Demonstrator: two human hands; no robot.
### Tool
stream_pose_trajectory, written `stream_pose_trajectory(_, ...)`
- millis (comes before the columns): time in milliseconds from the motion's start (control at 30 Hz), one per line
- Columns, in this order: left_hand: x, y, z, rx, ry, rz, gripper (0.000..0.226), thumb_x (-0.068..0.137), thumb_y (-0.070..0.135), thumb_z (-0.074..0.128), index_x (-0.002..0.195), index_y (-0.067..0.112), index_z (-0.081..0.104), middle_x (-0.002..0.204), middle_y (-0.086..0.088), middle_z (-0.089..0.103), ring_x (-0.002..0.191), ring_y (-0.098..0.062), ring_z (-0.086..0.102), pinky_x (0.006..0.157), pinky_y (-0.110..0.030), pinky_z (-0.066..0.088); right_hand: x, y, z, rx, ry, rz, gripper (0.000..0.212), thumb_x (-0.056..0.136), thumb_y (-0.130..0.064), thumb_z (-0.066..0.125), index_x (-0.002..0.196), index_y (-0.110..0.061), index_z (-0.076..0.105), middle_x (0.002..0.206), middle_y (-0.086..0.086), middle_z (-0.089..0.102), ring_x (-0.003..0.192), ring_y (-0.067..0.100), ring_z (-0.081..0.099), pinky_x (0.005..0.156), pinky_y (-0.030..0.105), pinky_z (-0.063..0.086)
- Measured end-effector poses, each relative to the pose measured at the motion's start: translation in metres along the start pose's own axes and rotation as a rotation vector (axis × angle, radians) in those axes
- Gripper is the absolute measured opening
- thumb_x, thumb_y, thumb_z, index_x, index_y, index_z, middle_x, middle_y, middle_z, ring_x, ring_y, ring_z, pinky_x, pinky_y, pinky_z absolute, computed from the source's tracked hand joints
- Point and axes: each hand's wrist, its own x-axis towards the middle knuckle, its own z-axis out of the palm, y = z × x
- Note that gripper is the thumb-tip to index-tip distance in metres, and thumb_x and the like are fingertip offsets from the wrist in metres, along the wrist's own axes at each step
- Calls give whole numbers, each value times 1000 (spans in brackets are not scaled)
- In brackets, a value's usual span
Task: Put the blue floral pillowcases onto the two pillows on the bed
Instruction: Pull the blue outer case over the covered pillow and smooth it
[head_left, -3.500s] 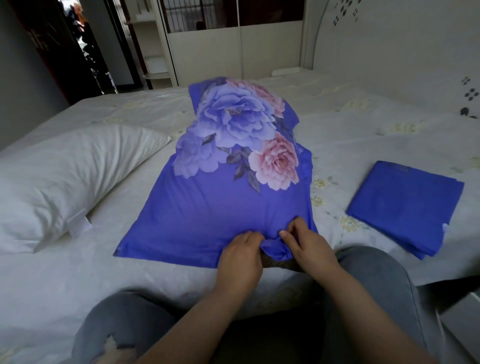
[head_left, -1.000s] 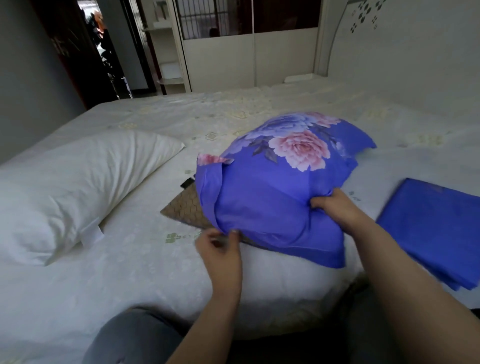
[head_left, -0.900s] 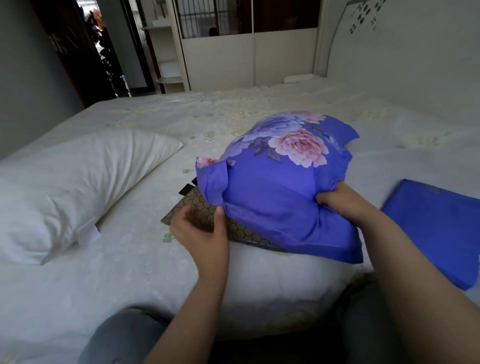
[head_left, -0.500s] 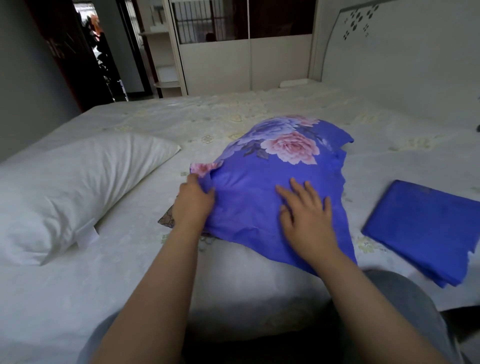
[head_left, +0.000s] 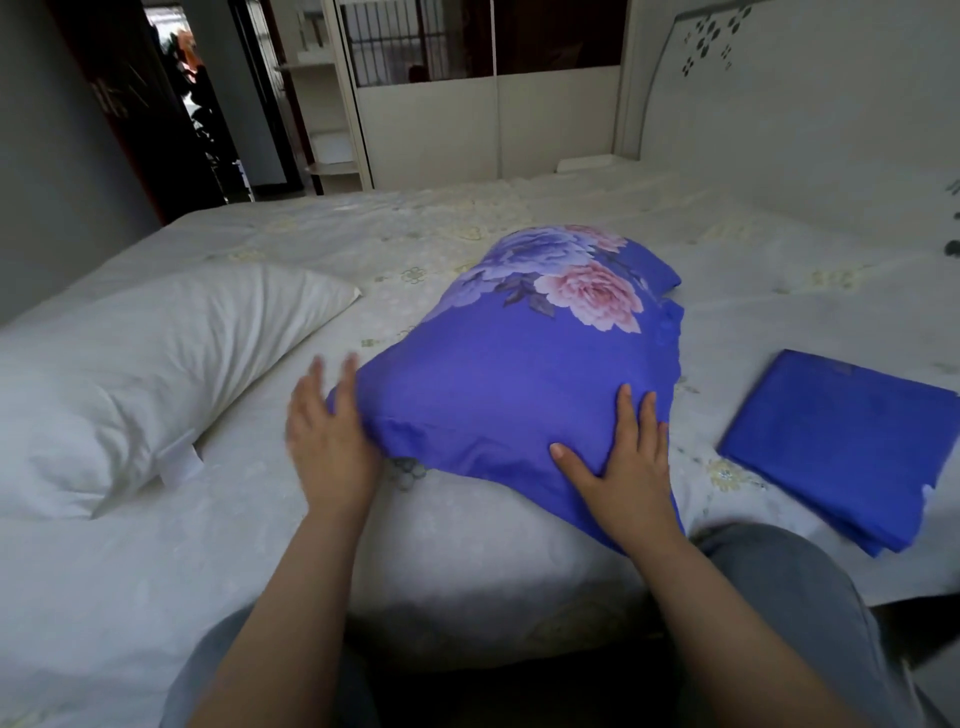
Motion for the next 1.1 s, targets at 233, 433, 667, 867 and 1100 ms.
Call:
stream_pose_trajectory(233,-12,24,32,118,-482,250,105,78,62,58,140,45,-26,157,6,-20,144,-38,-5,113,-55,13,-3,10,-4,139,7,35,116,61,-76,56,150,-32,-4,159,-5,1,145,19,11,110,42,28)
stream_pose_trajectory(433,-9,12,51,-29,-528,11,82,90,35,47,144,46,-14,159,-3,9,131,-37,41,95,-45,45,-4,11,-10,210,-141,167,89,90,-48,54,149,-33,-11,149,6,35,121,35,50,95,39,40)
stream_pose_trajectory(667,13,45,46,-489,-508,-546,19,91,7,46,102,2,61,87,-22,64,76,-33,64,61,-34,51,11,-4,-9,557,-30,-13,66,95,-9,52,149,-24,18,147,-9,33,132,11,36,100,14,30)
stream_pose_trajectory(867,-24,115,38,-1583,-617,-1235,31,99,23,43,80,8,61,57,-7,66,42,-16,61,39,-25,50,49,-53,-43,714,121,-320,49,95,1,47,140,-15,39,138,-9,42,124,-6,41,102,7,31)
stream_pose_trajectory(1100,-80,143,30,-1681,-975,-1452,36,95,37,49,108,6,62,94,-14,70,83,-29,65,49,-27,57,68,-103,-13,492,-338,-610,42,91,-2,53,126,-25,55,131,-8,54,124,0,45,106,14,31)
